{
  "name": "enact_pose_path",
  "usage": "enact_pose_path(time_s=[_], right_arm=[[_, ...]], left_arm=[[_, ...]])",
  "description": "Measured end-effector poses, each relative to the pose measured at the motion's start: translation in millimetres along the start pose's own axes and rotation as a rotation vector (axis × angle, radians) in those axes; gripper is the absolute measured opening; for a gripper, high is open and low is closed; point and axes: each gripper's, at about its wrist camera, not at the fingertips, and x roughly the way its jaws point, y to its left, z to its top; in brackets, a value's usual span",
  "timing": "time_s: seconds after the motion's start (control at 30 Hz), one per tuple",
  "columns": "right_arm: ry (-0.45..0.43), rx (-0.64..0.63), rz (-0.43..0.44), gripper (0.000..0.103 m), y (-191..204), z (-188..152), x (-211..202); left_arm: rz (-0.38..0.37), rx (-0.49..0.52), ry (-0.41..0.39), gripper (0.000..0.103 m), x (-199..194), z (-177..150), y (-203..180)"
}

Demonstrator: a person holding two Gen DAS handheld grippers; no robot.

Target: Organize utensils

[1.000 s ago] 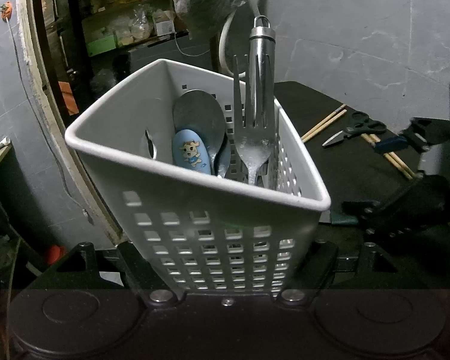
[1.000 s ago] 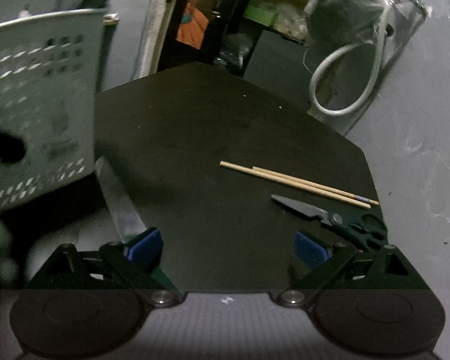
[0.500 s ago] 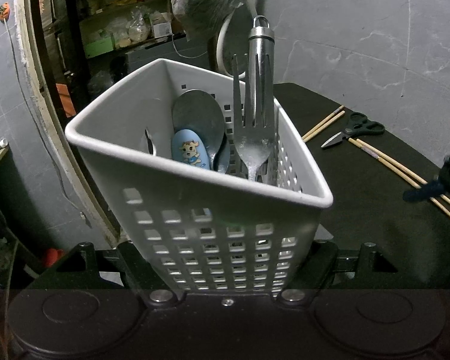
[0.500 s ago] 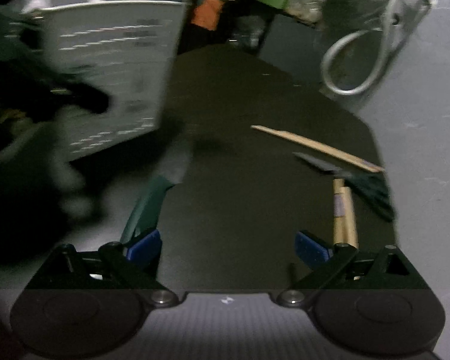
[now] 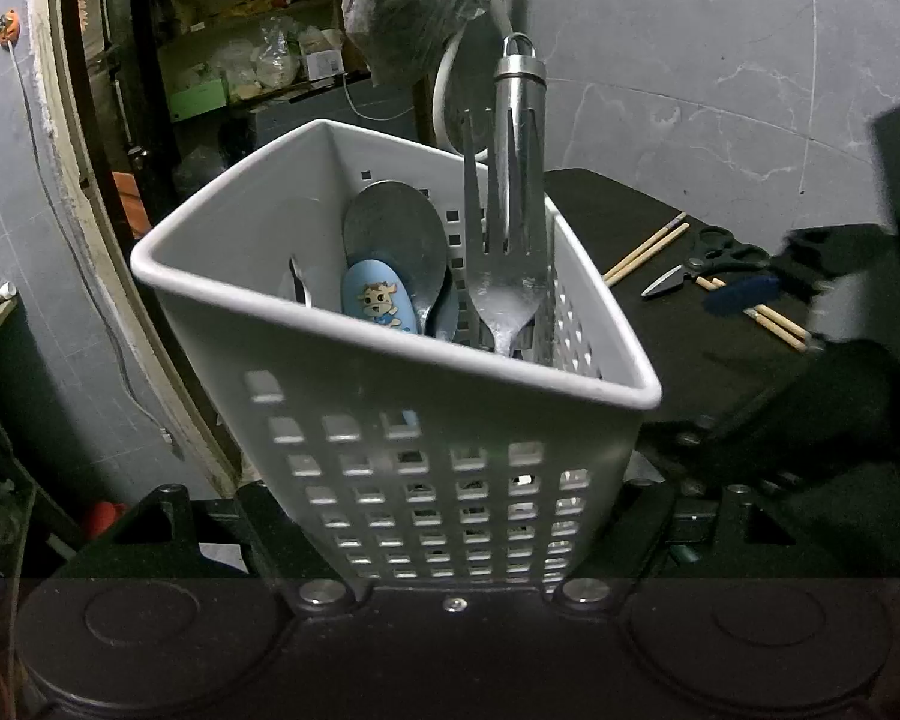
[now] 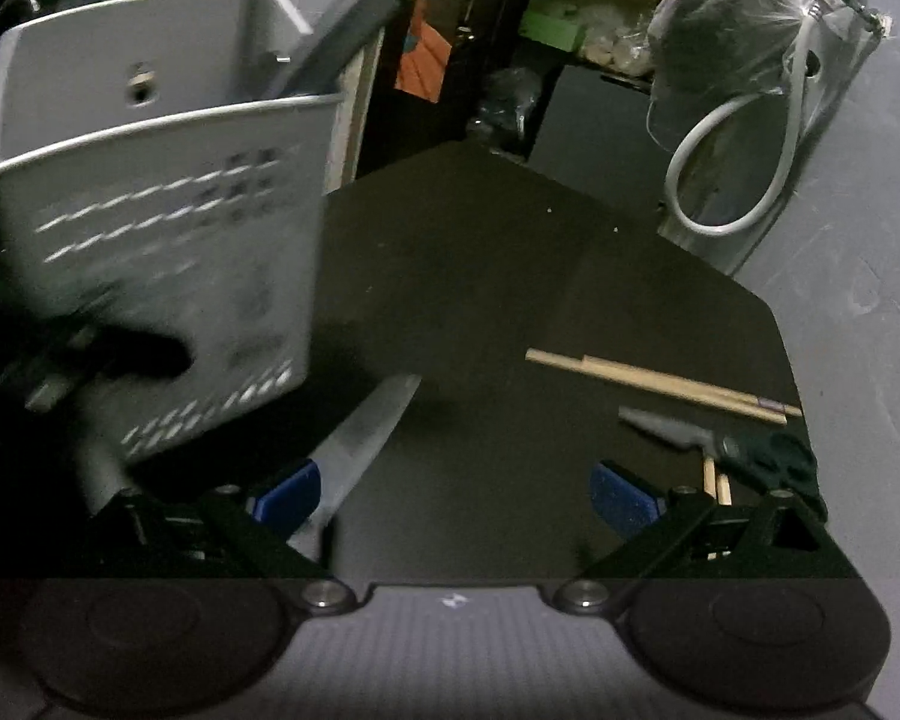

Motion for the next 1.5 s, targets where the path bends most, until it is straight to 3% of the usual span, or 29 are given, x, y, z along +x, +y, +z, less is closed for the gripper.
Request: enact_pose_path(time_s=[0.13, 0.27, 0.57, 0.87, 1.0, 1.1, 1.3, 1.4, 1.5], right_arm=[[-0.001, 0.037, 0.059, 0.099, -4.4, 6.7, 19.4], [0.017, 0.043, 0.059, 0.100, -5.2, 5.8, 33.5], [0.097, 0.111, -0.136, 0.101, -40.7, -20.5, 14.0], [0.206, 0.091, -0.175, 0.101, -37.9, -64.9, -37.9], [0.238, 0.040, -0.104, 0.101, -21.9, -77.2, -60.4], [0.191, 0.021, -0.035, 0.099, -17.3, -68.4, -68.2], [0.135, 0.175, 0.186, 0.093, -23.9, -32.4, -53.5], [0.165, 0.225, 0.293, 0.082, -23.3, -20.3, -32.3], [0.214, 0.206, 0.318, 0.057, -15.3, -17.0, -16.6]], left_arm=[[0.005, -0.012, 0.006, 0.079, 0.2, 1.2, -0.4], [0.007, -0.011, 0.009, 0.079, 0.0, 2.0, -0.8], [0.004, -0.010, 0.002, 0.079, 0.8, 0.9, 0.0], [-0.010, 0.002, -0.004, 0.078, -0.1, -1.8, 2.9], [-0.017, 0.008, -0.006, 0.078, -0.1, -2.1, 4.0], [-0.023, 0.014, -0.007, 0.078, -0.4, -2.4, 4.6], [-0.027, 0.020, -0.010, 0.078, -0.4, -2.8, 3.6], [-0.030, 0.022, -0.012, 0.078, -0.7, -3.6, 3.9], [-0.033, 0.024, -0.013, 0.078, -0.8, -3.5, 4.0]])
